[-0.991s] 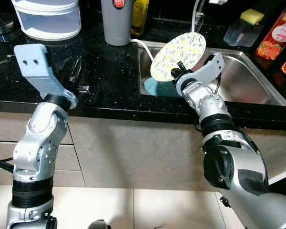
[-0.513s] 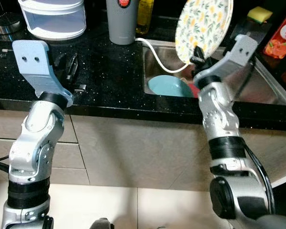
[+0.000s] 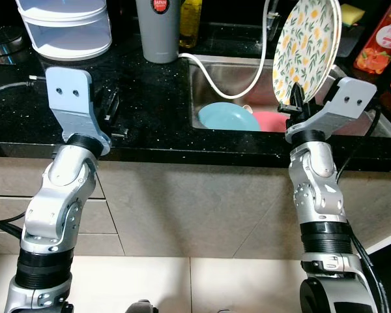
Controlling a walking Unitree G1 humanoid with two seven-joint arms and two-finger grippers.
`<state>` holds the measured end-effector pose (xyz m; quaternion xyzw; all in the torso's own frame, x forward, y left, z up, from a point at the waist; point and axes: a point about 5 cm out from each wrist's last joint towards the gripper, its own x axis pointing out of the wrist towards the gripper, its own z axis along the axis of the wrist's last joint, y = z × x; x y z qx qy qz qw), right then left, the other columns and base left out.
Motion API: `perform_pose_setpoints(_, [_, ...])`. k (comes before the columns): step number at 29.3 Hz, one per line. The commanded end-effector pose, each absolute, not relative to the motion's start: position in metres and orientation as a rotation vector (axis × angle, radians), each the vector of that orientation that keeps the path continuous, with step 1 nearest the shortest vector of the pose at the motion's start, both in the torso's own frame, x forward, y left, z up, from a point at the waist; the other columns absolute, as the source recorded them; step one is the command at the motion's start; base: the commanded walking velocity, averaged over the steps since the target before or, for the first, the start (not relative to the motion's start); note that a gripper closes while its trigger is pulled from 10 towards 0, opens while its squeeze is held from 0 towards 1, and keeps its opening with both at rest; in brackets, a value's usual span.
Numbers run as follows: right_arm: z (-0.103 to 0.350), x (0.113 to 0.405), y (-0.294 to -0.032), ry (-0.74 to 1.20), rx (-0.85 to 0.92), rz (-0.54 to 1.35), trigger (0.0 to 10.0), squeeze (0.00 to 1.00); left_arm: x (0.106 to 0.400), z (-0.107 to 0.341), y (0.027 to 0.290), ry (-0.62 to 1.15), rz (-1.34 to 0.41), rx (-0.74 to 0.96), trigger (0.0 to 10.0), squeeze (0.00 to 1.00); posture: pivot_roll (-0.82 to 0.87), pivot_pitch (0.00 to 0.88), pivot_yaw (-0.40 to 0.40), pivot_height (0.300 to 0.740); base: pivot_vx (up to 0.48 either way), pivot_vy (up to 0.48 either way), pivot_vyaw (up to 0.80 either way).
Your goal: Kitchen organization
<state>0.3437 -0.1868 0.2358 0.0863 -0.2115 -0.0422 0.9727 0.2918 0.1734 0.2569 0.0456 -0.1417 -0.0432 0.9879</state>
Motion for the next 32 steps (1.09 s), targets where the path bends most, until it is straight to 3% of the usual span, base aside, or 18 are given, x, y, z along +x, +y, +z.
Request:
perform_pose_setpoints(1, [0.244, 0.341, -0.185, -0.477, 0.158, -0.077, 10.0, 0.0, 0.292, 0.253, 0.173, -0.281, -0.075, 0.12, 10.0, 0.0, 0.14, 0.006, -0.035, 0.74, 0.0, 0.0, 0.0])
perform_pose_setpoints(13, [0.214, 0.332, -0.185, -0.401, 0.024, -0.056, 10.0, 0.0, 0.285, 0.229, 0.183, -0.231, -0.014, 0.2, 10.0, 0.0, 0.15, 0.0, -0.05, 0.74, 0.0, 0.0, 0.0])
perform_pose_setpoints(16, [0.221, 0.337, -0.164, -0.404, -0.012, 0.059, 10.0, 0.0, 0.287, 0.225, 0.182, -0.224, -0.017, 0.205, 10.0, 0.0, 0.14, 0.0, -0.05, 0.74, 0.0, 0.0, 0.0])
perform_pose_setpoints(21, [0.212, 0.347, -0.147, -0.336, -0.067, 0.091, 10.0, 0.0, 0.289, 0.225, 0.178, -0.231, -0.02, 0.201, 10.0, 0.0, 0.15, 0.0, -0.055, 0.74, 0.0, 0.0, 0.0])
perform_pose_setpoints(25, [0.21, 0.354, -0.135, -0.29, 0.003, 0.108, 10.0, 0.0, 0.289, 0.225, 0.177, -0.234, -0.02, 0.2, 10.0, 0.0, 0.15, 0.0, -0.056, 0.74, 0.0, 0.0, 0.0])
perform_pose_setpoints(26, [0.212, 0.362, -0.128, -0.255, 0.124, 0.109, 10.0, 0.0, 0.289, 0.224, 0.176, -0.234, -0.02, 0.199, 10.0, 0.0, 0.15, 0.0, -0.058, 0.74, 0.0, 0.0, 0.0])
perform_pose_setpoints(32, [0.21, 0.373, -0.122, -0.212, 0.07, 0.081, 10.0, 0.0, 0.291, 0.226, 0.174, -0.243, -0.016, 0.196, 10.0, 0.0, 0.16, 0.0, -0.07, 0.74, 0.0, 0.0, 0.0])
